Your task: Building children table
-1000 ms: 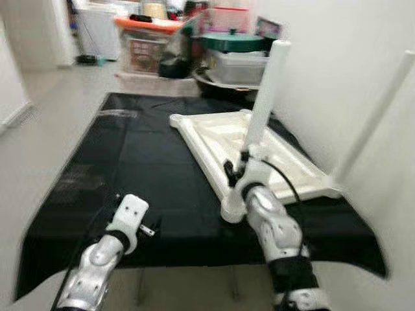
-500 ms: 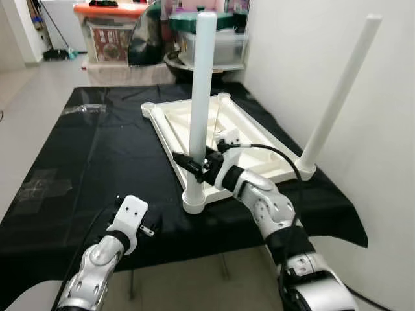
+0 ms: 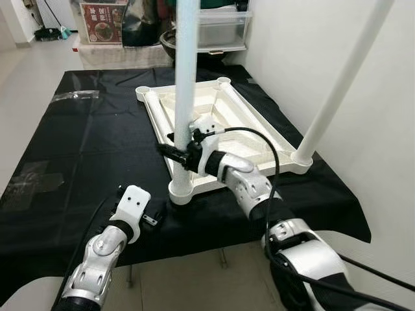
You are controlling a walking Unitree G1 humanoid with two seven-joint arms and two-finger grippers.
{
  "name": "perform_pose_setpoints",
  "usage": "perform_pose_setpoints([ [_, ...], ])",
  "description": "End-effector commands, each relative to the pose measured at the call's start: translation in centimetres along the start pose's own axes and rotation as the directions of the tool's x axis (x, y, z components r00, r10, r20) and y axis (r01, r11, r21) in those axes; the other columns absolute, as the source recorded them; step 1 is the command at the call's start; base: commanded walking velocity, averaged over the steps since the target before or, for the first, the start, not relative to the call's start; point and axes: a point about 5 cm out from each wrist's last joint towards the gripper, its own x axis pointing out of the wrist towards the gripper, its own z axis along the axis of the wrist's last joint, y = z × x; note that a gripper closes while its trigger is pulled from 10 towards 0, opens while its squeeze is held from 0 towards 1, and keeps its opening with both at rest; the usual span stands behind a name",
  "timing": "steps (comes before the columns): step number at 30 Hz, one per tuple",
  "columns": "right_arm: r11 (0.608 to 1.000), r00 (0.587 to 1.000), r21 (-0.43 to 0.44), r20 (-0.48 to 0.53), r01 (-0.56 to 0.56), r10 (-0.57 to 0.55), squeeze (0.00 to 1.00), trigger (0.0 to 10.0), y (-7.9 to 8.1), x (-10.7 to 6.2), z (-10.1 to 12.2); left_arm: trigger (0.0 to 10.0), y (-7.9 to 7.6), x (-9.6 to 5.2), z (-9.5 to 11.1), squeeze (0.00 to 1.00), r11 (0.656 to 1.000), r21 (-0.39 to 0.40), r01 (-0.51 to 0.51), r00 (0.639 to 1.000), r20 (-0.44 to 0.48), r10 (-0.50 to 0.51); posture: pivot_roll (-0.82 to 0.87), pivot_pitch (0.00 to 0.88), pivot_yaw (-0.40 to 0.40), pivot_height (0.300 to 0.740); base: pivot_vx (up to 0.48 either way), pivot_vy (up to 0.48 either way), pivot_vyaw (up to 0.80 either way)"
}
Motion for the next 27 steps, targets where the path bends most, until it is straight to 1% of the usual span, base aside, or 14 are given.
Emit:
perform_pose_setpoints([
  [1,0.862,0.862,0.047,-0.097,0.504,-0.498,0.00,0.0,-5.0,-3.0,-2.0,10.0,-0.6,-0.7,-1.4,0.00,1.000,-0.013,0.010,0.999,-0.052,-0.011,0.16,0.000,-0.087,0.740,0.000,0.000,0.00],
  [4,0.862,0.862,0.047,-0.097,0.504,-0.498,0.00,0.0,-5.0,-3.0,-2.0,10.0,-0.6,-0.7,-1.4,0.00,1.000,-0.013,0.010,0.999,-0.052,-0.011,0.16,0.000,-0.087,0.740,0.000,0.000,0.00],
  [5,0.683,0.681,0.043,-0.153,0.729,-0.716,0.00,0.0,-7.0,-5.4,-3.6,10.0,-0.5,-0.8,-1.5,0.00,1.000,-0.015,0.009,0.998,-0.057,-0.010,0.14,0.000,-0.080,0.740,0.000,0.000,0.00],
  [10,0.537,0.535,0.042,-0.193,0.842,-0.823,0.00,0.0,-7.7,-7.6,-5.0,10.0,-0.6,-0.7,-1.5,0.00,1.000,-0.017,0.014,0.998,-0.059,-0.015,0.13,0.000,-0.064,0.740,0.000,0.000,0.00],
  [11,0.466,0.462,0.030,-0.196,0.884,-0.865,0.00,4.4,-7.5,-9.0,-5.6,10.0,-0.8,-0.4,-1.4,0.00,1.000,-0.020,0.021,0.998,-0.056,-0.022,0.11,0.000,-0.053,0.740,0.000,0.000,0.00],
  [13,0.466,0.462,0.030,-0.196,0.884,-0.865,0.00,4.4,-7.5,-9.0,-5.6,10.0,-0.8,-0.4,-1.4,0.00,1.000,-0.020,0.021,0.998,-0.056,-0.022,0.11,0.000,-0.053,0.740,0.000,0.000,0.00],
  [14,0.528,0.526,0.043,-0.172,0.848,-0.833,0.13,10.0,-6.3,-9.0,-5.3,10.0,-0.8,-0.3,-1.2,0.00,0.999,-0.022,0.023,0.998,-0.053,-0.024,0.11,0.000,-0.062,0.740,0.000,0.000,0.00],
  [15,0.528,0.526,0.043,-0.172,0.848,-0.833,0.13,10.0,-6.3,-9.0,-5.3,10.0,-0.8,-0.3,-1.2,0.00,0.999,-0.022,0.023,0.998,-0.053,-0.024,0.11,0.000,-0.062,0.740,0.000,0.000,0.00],
  [16,0.642,0.646,0.071,-0.100,0.763,-0.757,1.00,10.0,-5.1,-8.3,-4.2,10.0,-0.6,-0.3,-1.3,0.00,1.000,-0.023,0.019,0.998,-0.054,-0.020,0.11,0.000,-0.064,0.740,0.000,0.000,0.00],
  [18,0.642,0.646,0.071,-0.100,0.763,-0.757,1.00,10.0,-5.1,-8.3,-4.2,10.0,-0.6,-0.3,-1.3,0.00,1.000,-0.023,0.019,0.998,-0.054,-0.020,0.11,0.000,-0.064,0.740,0.000,0.000,0.00],
  [19,0.762,0.768,0.094,-0.050,0.641,-0.639,1.00,10.0,-4.0,-7.3,-3.1,10.0,-0.5,-0.4,-1.4,0.00,1.000,-0.023,0.015,0.998,-0.057,-0.016,0.12,0.000,-0.073,0.740,0.000,0.000,0.00],
  [21,0.855,0.861,0.114,-0.002,0.506,-0.509,0.51,10.0,-3.3,-6.3,-1.9,10.0,-0.4,-0.5,-1.6,0.00,1.000,-0.025,0.009,0.998,-0.061,-0.010,0.12,0.000,-0.076,0.740,0.000,0.000,0.00],
  [22,0.918,0.924,0.129,0.030,0.375,-0.382,0.00,10.0,-2.9,-5.6,-1.0,10.0,-0.4,-0.6,-1.7,0.00,1.000,-0.026,0.006,0.998,-0.063,-0.008,0.13,0.000,-0.080,0.740,0.000,0.000,0.00],
  [27,0.996,0.987,0.082,0.159,-0.030,0.017,0.00,10.0,-1.7,-4.7,1.9,10.0,-0.5,-0.5,-1.6,0.00,1.000,-0.028,0.003,0.998,-0.057,-0.005,0.15,0.000,-0.091,0.740,0.000,0.000,0.00],
])
